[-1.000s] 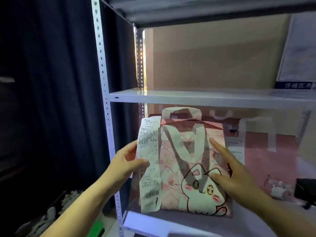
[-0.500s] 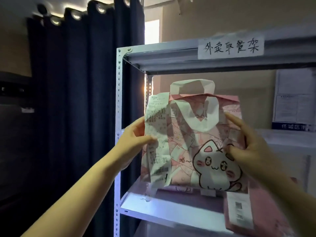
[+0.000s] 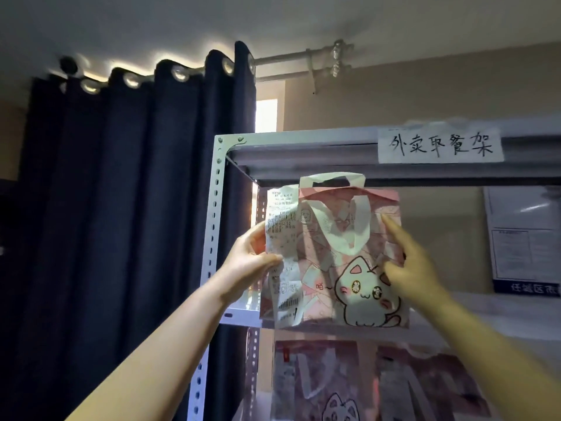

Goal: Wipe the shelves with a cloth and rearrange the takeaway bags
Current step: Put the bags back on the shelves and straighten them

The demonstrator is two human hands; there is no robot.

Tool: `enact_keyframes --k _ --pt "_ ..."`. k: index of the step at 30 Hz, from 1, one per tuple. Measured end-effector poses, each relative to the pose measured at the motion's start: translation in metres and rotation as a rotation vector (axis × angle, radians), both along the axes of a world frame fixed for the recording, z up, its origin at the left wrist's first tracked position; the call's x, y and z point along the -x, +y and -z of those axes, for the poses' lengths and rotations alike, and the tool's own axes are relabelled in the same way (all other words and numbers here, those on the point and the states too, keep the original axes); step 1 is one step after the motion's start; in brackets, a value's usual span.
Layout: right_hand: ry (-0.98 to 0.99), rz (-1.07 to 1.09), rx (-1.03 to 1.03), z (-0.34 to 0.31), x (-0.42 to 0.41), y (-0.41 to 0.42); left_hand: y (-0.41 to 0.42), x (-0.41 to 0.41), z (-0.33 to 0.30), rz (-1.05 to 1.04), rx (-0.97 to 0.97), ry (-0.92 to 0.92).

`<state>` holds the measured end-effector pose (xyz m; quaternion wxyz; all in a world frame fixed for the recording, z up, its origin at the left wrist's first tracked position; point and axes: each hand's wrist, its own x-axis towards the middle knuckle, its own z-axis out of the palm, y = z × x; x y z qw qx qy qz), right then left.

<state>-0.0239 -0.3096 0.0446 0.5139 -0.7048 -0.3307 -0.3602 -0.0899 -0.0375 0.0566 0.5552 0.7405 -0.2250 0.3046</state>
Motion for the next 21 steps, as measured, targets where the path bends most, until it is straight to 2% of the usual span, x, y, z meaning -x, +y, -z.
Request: enact_keyframes --k 7,10,13,16,21 --pt "0.077 0.038 -0.019 0.005 -0.053 0.037 0.03 -0.056 0.006 0.003 0.099 0.108" --pt "0.109 0.049 -0.043 0.016 -0.063 0.045 0.038 -0.07 0.014 -0.096 0.094 0.09" --pt "0.111 0.012 -0.012 0.038 -0.063 0.046 0.046 -0.076 0.032 -0.272 -0.022 0.107" --pt "0.171 0.024 0.093 0.047 -0.06 0.042 0.05 -0.076 0.05 -0.25 -0.199 0.151" --pt "0.266 0.03 0.227 0.043 -0.073 0.033 0.052 -0.085 0.054 -0.284 -0.373 0.06"
